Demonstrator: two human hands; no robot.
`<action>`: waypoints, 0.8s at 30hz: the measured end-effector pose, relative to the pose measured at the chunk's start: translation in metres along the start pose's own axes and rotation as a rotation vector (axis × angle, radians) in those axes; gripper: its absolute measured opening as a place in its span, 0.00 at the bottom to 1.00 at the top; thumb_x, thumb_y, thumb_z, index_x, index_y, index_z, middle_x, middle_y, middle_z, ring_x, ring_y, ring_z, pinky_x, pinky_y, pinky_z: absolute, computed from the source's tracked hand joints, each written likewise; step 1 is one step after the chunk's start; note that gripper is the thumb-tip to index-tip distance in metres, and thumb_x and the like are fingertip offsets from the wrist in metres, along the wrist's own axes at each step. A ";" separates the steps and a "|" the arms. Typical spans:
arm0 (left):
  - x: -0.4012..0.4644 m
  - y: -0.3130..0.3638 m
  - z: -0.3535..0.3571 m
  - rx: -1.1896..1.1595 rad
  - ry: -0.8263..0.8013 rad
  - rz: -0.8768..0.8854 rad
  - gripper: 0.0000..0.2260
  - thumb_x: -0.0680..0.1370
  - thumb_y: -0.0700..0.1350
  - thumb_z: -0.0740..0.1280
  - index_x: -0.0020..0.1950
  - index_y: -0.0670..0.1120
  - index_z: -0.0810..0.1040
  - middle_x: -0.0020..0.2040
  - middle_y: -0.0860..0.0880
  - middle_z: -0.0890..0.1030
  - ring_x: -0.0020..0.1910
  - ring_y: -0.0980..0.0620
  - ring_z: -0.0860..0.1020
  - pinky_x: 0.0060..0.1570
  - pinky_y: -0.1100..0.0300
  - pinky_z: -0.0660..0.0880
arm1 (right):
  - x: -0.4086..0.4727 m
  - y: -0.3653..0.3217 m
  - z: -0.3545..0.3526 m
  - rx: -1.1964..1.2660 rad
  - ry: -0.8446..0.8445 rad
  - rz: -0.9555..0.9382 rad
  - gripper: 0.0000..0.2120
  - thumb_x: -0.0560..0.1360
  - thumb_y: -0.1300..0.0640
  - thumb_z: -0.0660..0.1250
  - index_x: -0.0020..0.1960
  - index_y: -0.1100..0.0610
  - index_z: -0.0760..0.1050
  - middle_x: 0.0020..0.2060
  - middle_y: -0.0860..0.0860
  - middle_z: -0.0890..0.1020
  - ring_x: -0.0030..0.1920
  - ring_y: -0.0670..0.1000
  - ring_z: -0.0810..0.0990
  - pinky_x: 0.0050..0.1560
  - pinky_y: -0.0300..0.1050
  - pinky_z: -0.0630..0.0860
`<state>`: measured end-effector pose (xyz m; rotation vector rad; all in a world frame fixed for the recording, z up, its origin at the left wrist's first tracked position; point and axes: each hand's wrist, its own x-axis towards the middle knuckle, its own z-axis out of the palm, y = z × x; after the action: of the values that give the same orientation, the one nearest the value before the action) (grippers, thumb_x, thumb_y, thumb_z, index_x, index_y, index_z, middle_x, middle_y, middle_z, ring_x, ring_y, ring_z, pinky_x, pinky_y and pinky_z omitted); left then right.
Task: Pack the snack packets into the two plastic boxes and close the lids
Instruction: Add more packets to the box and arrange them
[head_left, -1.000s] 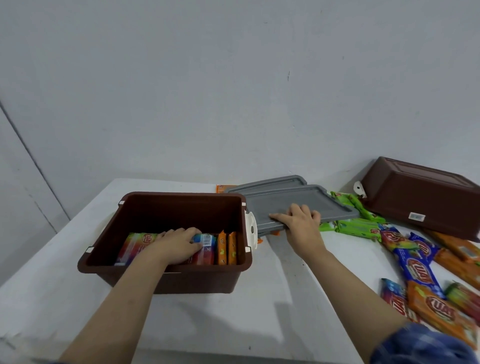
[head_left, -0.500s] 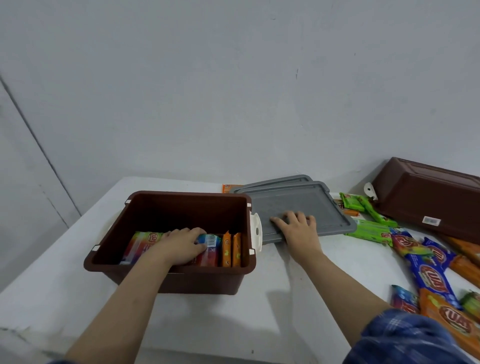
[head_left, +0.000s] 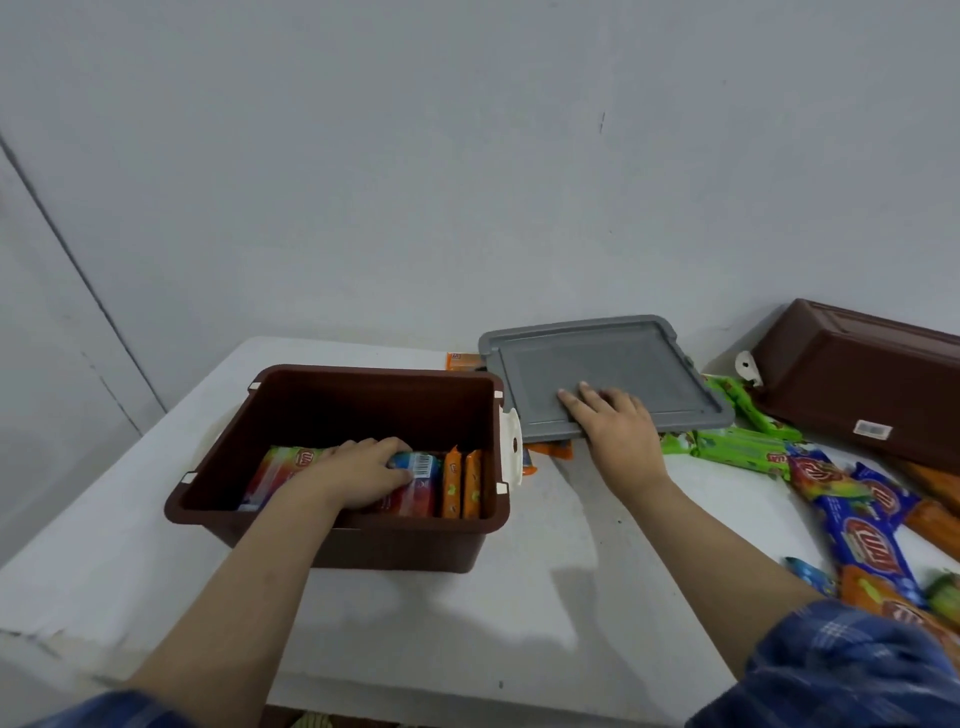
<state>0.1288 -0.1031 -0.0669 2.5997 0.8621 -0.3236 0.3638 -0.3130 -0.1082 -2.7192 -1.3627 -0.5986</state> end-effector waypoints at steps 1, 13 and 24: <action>0.001 0.000 0.000 -0.004 -0.007 -0.003 0.20 0.80 0.56 0.58 0.72 0.57 0.63 0.67 0.47 0.70 0.66 0.46 0.67 0.66 0.47 0.65 | -0.003 0.000 -0.003 -0.001 0.021 -0.010 0.28 0.76 0.63 0.66 0.75 0.50 0.66 0.70 0.56 0.72 0.66 0.61 0.73 0.66 0.56 0.68; 0.007 -0.005 0.000 -0.030 -0.026 0.007 0.18 0.80 0.54 0.60 0.70 0.56 0.67 0.67 0.45 0.72 0.64 0.45 0.70 0.66 0.50 0.66 | -0.062 0.021 -0.053 0.145 0.263 0.052 0.24 0.69 0.69 0.71 0.64 0.55 0.79 0.60 0.56 0.82 0.55 0.62 0.82 0.52 0.56 0.79; 0.000 -0.002 -0.001 -0.066 0.004 0.056 0.18 0.81 0.50 0.61 0.71 0.50 0.67 0.66 0.43 0.74 0.61 0.45 0.74 0.61 0.55 0.69 | -0.152 -0.016 -0.046 0.210 0.240 0.121 0.27 0.62 0.67 0.76 0.60 0.55 0.81 0.57 0.52 0.83 0.53 0.57 0.83 0.51 0.49 0.78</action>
<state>0.1277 -0.1008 -0.0670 2.5585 0.7866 -0.2701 0.2544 -0.4286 -0.1221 -2.4507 -1.1267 -0.7016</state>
